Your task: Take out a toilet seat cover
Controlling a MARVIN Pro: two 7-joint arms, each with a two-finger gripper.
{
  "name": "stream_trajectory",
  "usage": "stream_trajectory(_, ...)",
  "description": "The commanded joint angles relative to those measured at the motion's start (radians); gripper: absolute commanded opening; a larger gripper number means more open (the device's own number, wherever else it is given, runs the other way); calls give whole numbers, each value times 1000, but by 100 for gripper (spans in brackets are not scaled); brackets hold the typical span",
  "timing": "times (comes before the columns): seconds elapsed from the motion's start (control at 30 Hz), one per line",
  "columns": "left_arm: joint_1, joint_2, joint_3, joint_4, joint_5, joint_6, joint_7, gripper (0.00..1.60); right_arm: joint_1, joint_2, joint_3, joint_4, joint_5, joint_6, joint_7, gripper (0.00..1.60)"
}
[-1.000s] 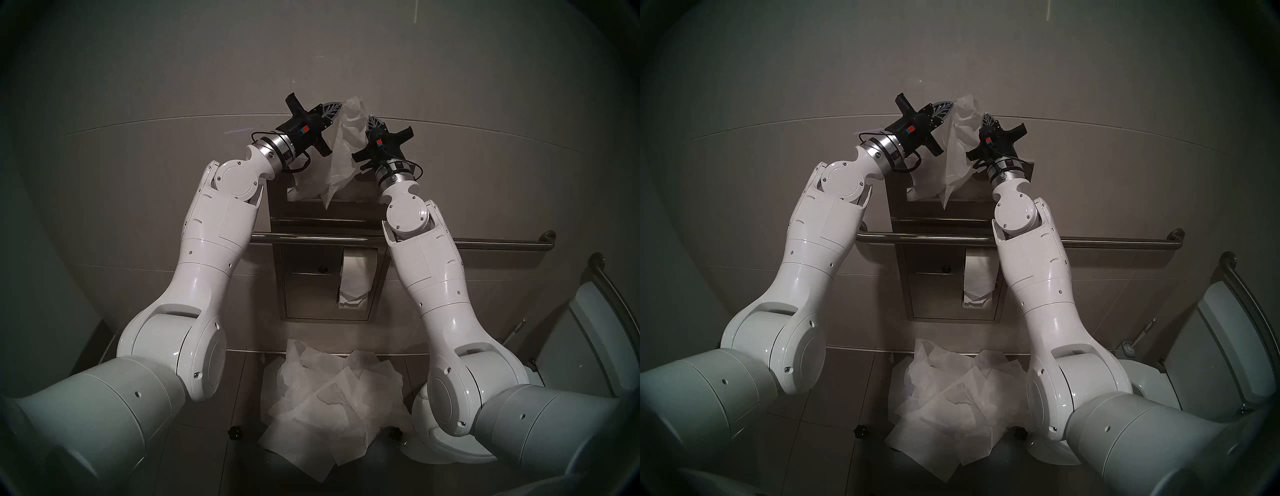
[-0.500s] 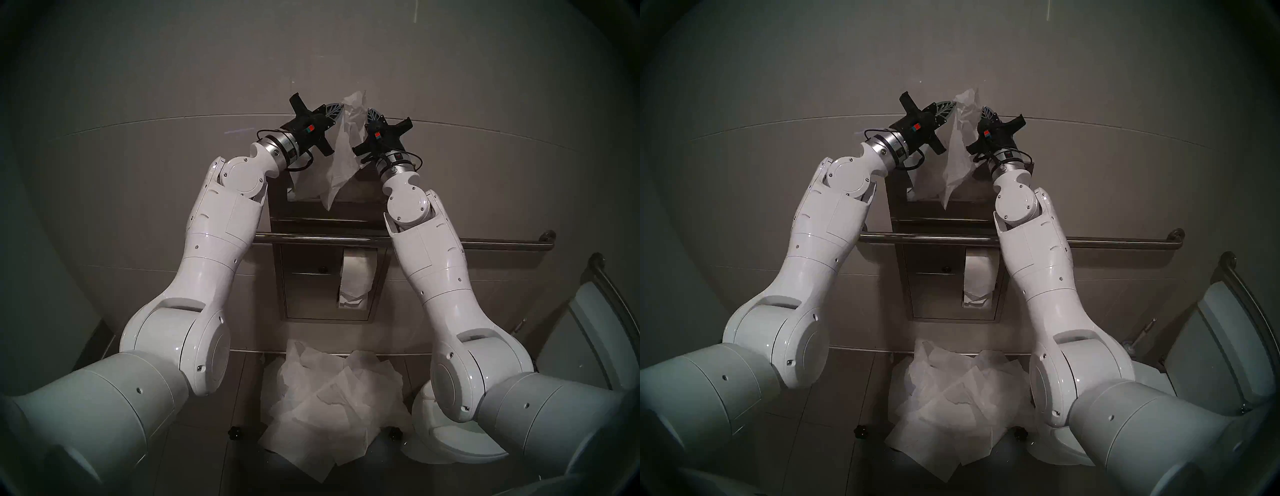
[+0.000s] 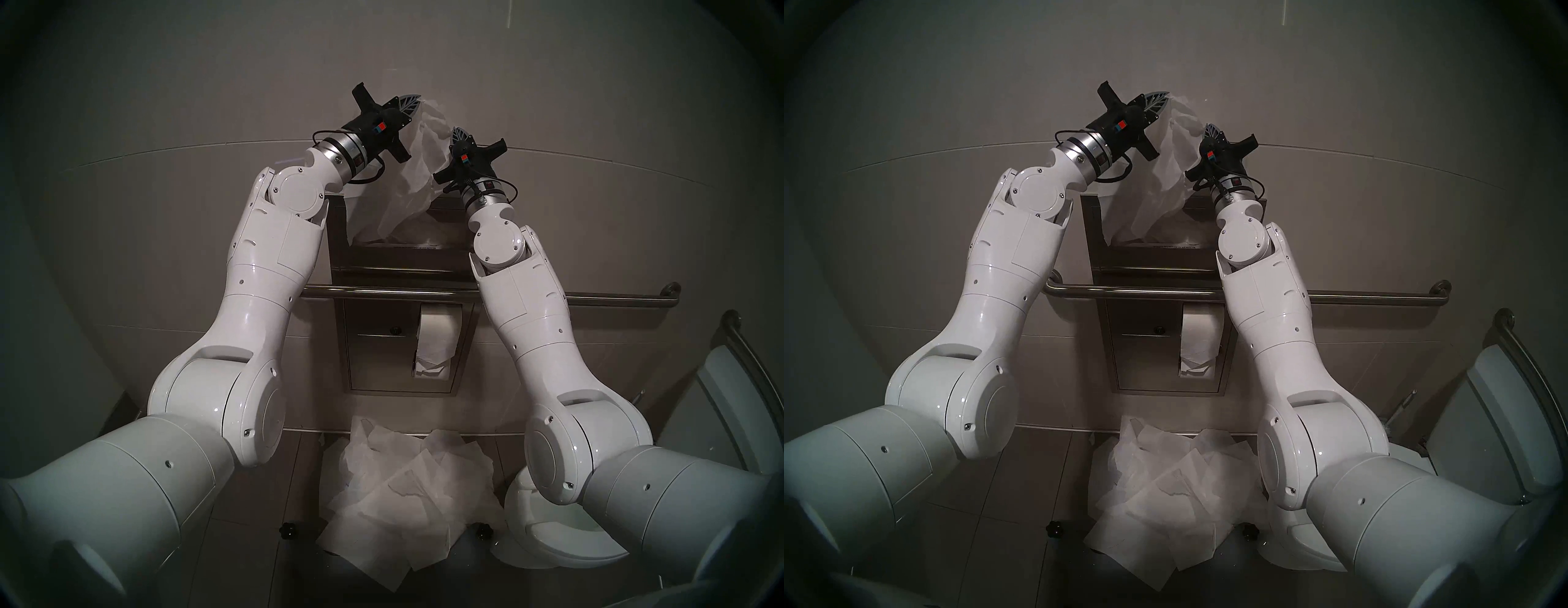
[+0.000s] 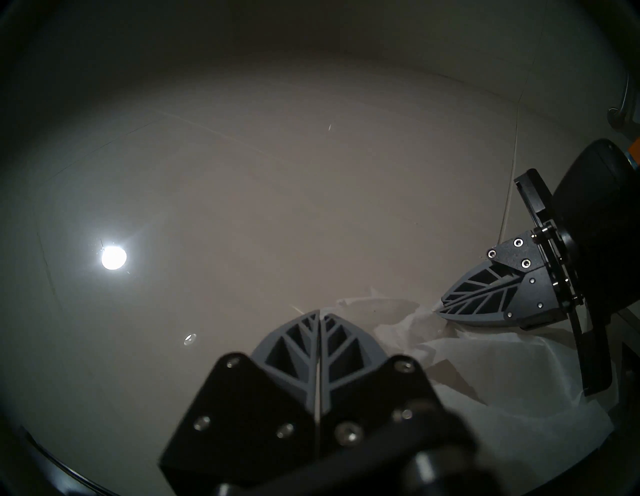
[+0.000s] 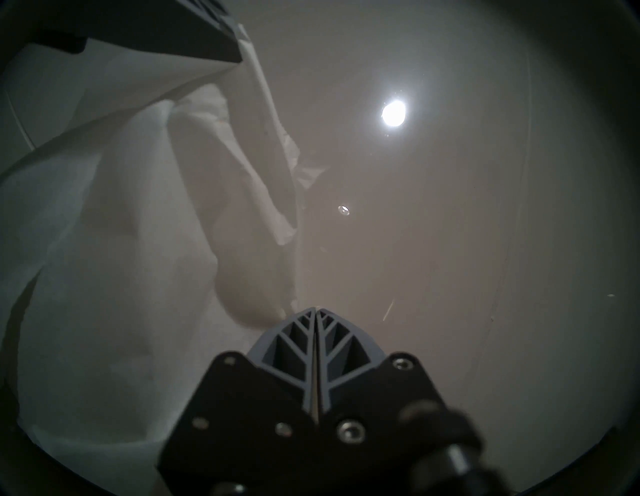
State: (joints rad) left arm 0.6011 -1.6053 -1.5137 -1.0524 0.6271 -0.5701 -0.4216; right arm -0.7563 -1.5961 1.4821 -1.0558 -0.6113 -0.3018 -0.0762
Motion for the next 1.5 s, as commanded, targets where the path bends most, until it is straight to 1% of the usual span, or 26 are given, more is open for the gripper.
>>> stream_trajectory(0.0, -78, -16, 0, -5, -1, -11, 16, 0, 107, -14, -16, -16, -22, -27, -28, 0)
stream_trajectory(0.27, -92, -25, 2, 12, 4, -20, 19, 0, 149, -19, -30, -14, -42, -47, -45, 0)
stream_trajectory(0.4, -106, -21, 3, 16, 13, -28, 22, 0, 157, -19, -33, -7, -47, -54, -51, 0)
stream_trajectory(0.53, -141, -13, -4, 30, 26, -29, 28, 0, 169, -20, -37, 7, -54, -65, -57, 0)
stream_trajectory(0.67, -153, -11, -9, 35, 33, -28, 32, 0, 176, -21, -41, 14, -60, -71, -60, 0)
stream_trajectory(0.77, -176, -10, -11, 57, 45, -35, 40, 0, 185, -22, -45, 30, -66, -82, -67, 0)
stream_trajectory(1.47, -240, -26, -17, 131, 95, -74, 84, 0, 233, -22, -44, 73, -95, -126, -101, 0)
